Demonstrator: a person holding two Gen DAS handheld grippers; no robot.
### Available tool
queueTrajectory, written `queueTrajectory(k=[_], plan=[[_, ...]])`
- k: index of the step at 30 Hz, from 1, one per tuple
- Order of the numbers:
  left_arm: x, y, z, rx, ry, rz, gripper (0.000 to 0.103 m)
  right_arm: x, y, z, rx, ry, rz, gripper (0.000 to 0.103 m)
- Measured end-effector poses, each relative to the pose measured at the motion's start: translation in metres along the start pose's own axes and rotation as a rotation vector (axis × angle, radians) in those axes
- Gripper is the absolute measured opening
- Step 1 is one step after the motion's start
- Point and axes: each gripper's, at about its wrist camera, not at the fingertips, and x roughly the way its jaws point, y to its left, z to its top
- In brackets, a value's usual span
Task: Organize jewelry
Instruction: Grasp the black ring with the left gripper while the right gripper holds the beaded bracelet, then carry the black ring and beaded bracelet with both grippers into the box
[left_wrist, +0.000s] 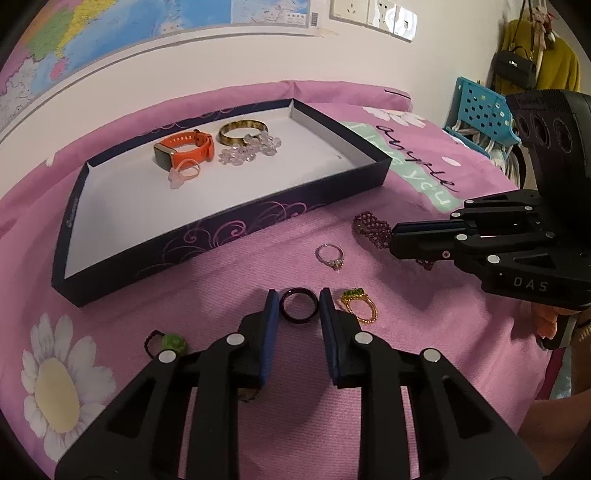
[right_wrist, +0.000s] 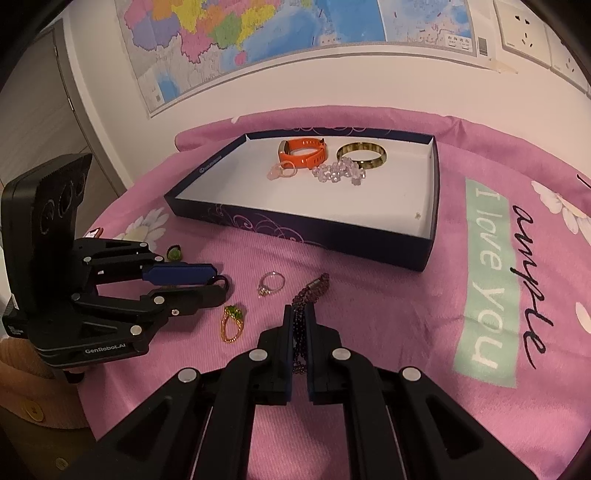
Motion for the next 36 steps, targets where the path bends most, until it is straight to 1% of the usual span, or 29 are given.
queueTrajectory(k=[3,9,20,27,36], plan=[[-0.005,0.004,0.002,-0.021,-0.013,-0.015,0.023,-0.003,0.001,0.004,-0.007,-0.013,0.002,0.004],[-0.020,0.013,0.010,-0.047,-0.059,-0.005,0.023,-0.011,0.002,0.017,-0.023,-0.048,0.008,0.004],[-0.038,0.031,0.033,-0.079,-0.127,0.038,0.023,-0.012,0.008,0.047,-0.081,-0.090,0.013,0.004],[-0.040,0.040,0.046,-0.091,-0.150,0.052,0.023,-0.006,0.006,0.064,-0.101,-0.097,0.022,0.004],[-0.033,0.051,0.061,-0.108,-0.157,0.072,0.023,0.008,0.009,0.081,-0.139,-0.085,0.027,0.004]])
